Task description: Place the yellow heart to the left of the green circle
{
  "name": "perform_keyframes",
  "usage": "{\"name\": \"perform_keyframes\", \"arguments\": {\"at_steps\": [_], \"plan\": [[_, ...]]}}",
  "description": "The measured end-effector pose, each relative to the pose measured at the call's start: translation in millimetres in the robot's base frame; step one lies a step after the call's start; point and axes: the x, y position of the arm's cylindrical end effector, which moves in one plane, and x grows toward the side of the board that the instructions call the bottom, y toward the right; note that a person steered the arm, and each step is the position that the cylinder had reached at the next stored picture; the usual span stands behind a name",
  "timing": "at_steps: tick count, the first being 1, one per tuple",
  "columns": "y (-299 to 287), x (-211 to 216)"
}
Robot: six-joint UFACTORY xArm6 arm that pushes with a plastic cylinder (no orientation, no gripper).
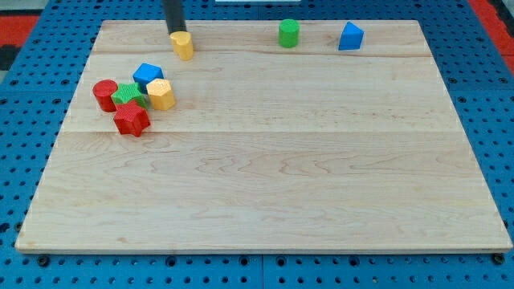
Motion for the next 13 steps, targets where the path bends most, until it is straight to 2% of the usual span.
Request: {"name": "perform_keyframes", "arguments": {"at_steps": [1,2,5,6,7,8,9,10,11,13], "plan": [[-53.8,29.1],[-32.8,72.4],[40.1,41.1],[31.5,51.5],[-8.8,64.1],[-8.8,55.8],[0.3,19.3],[7.6,12.1],[60.4,-2.6],[93.5,63.6]]}}
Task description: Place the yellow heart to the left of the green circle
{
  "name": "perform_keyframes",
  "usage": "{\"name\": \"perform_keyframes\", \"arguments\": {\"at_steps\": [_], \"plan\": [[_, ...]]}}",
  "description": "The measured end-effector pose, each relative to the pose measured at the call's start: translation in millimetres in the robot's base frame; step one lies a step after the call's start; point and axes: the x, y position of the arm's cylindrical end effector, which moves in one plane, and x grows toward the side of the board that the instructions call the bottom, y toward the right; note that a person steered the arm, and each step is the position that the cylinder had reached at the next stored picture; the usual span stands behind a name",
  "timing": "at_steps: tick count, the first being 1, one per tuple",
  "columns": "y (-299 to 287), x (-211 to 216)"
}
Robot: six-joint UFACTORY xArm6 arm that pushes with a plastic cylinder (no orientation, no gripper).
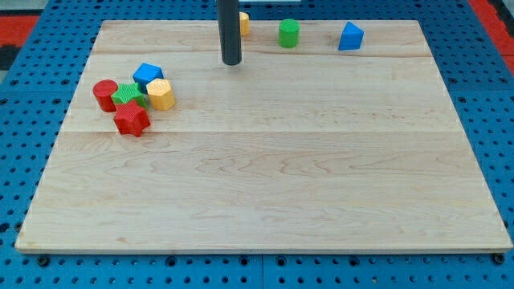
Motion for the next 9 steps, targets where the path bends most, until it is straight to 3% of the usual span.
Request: {"name": "perform_keyframes", "arguments": {"at_steps": [1,3,4,5,6,7,8,9], "plan": [[14.5,-19.1],[75.2,-98.2],[62.8,-98.9],[2.6,-99.1],[-7.1,-96.7],[-16.8,-29.5],[-69.0,-1.2],[-109.9,-80.3]]}}
